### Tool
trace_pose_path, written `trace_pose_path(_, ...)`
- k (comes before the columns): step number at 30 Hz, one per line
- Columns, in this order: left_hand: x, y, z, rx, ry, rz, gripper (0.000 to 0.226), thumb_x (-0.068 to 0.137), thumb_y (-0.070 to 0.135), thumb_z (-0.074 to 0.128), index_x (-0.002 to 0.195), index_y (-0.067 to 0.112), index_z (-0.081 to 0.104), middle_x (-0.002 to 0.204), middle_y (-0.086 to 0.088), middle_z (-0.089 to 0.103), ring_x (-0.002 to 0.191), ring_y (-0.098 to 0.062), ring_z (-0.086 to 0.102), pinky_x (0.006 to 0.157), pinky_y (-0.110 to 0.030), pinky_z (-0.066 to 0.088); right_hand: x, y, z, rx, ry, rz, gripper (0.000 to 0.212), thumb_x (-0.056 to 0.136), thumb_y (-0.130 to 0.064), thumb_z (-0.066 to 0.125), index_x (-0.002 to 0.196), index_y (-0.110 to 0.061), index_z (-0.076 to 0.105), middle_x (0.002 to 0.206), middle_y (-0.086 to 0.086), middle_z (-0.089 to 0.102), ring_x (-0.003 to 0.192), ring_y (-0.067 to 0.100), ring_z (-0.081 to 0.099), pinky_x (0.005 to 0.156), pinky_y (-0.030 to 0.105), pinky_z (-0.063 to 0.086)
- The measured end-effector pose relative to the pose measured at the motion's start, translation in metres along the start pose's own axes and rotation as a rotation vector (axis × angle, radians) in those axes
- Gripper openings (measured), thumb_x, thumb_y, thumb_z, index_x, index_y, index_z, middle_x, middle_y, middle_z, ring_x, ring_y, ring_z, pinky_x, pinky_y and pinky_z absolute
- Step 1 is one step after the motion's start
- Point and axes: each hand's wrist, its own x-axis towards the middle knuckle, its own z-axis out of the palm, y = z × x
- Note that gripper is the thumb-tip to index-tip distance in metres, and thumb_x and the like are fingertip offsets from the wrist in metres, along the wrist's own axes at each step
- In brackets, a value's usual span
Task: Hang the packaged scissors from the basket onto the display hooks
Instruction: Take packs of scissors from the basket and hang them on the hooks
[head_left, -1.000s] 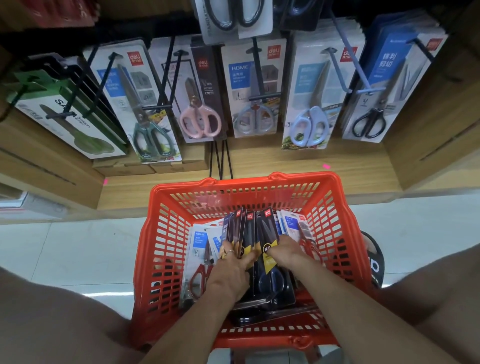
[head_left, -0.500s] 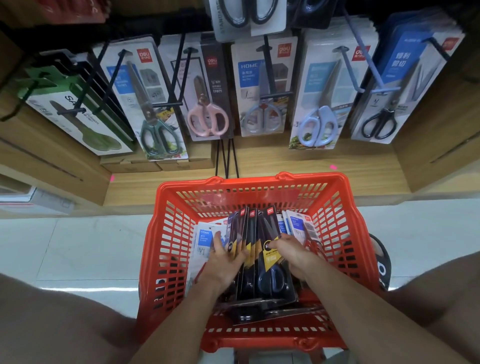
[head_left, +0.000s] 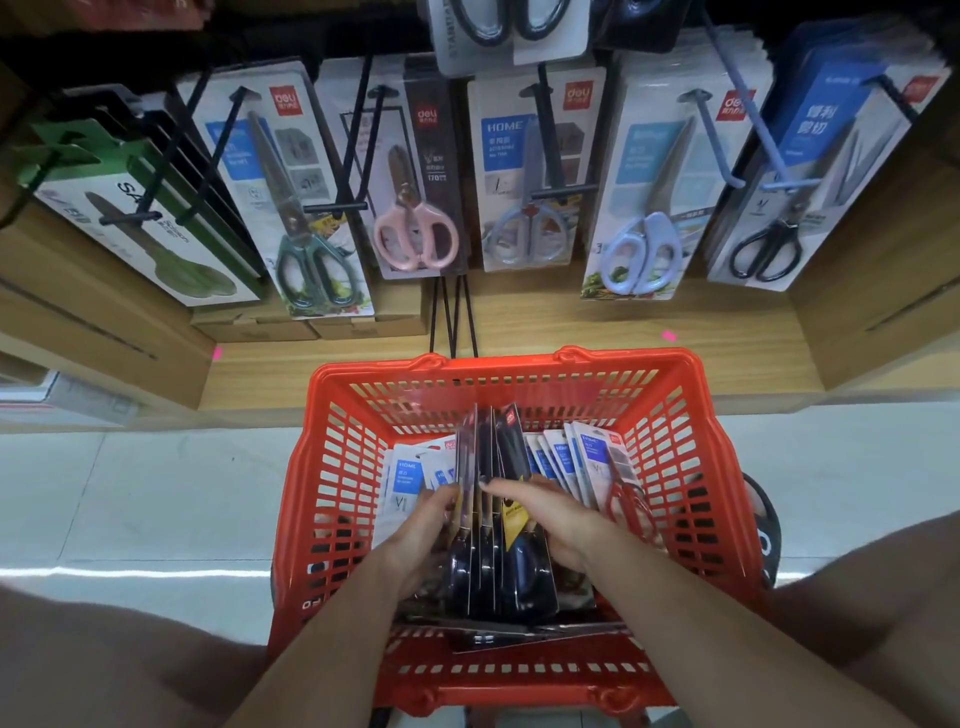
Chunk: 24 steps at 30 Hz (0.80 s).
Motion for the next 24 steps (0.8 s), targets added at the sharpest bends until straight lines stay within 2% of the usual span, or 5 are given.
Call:
trace_pose_path(3,0.003,-0.001,-0.005,0.029,0.015,0.018,0.077,0.096,0.071,0.054,0.154,0.022,0.037,0.138,-0.009,0.062,0.122,-0.026,0.058,0.108,-0.048,0.045,0.004,0.004,0.007,-0.004,0.051,-0.037,0.125,0.073,-0.061,0.086,0.166,-0.029,0.009,0.173,0.004,0.016,0.158,0.029,0.020,0.124,0.051,0.022)
trace_pose_path(7,0.002,0.003,-0.006,0.142,-0.028,0.006,0.066,0.088,0.085,0.050,0.126,0.032,0.055,0.111,0.006,0.064,0.104,-0.015,0.057,0.083,-0.033,0.046,0.004,0.006,0.011,-0.025,0.104,-0.097,0.110,0.075,-0.052,0.087,0.162,-0.023,0.026,0.168,0.003,0.031,0.151,0.026,0.033,0.113,0.041,0.032)
trace_pose_path(16,-0.017,0.015,-0.002,0.289,0.027,-0.042,0.075,0.089,0.088,0.043,0.123,0.026,0.064,0.087,0.003,0.068,0.081,-0.016,0.052,0.077,-0.031,0.043,-0.008,0.001,0.005,-0.081,0.059,-0.160,0.118,0.075,-0.047,0.088,0.165,-0.021,0.017,0.171,0.003,0.023,0.154,0.025,0.028,0.121,0.044,0.028)
trace_pose_path(20,-0.035,0.021,-0.005,0.277,-0.022,-0.039,0.090,0.084,0.092,0.045,0.146,0.027,0.051,0.128,0.001,0.069,0.103,-0.020,0.061,0.092,-0.036,0.047,-0.022,-0.007,0.004,-0.113,0.009,-0.184,0.068,0.075,-0.041,0.090,0.133,-0.035,0.054,0.142,-0.008,0.053,0.109,0.004,0.054,0.092,0.024,0.040)
trace_pose_path(24,-0.054,0.030,0.000,0.205,-0.025,0.055,0.118,0.071,0.093,0.061,0.162,0.024,0.032,0.158,-0.004,0.048,0.141,-0.026,0.047,0.121,-0.048,0.032,-0.042,-0.011,-0.003,-0.119,0.044,-0.217,0.087,0.067,-0.046,0.092,0.143,-0.033,0.050,0.151,-0.003,0.050,0.129,0.014,0.052,0.105,0.034,0.042)
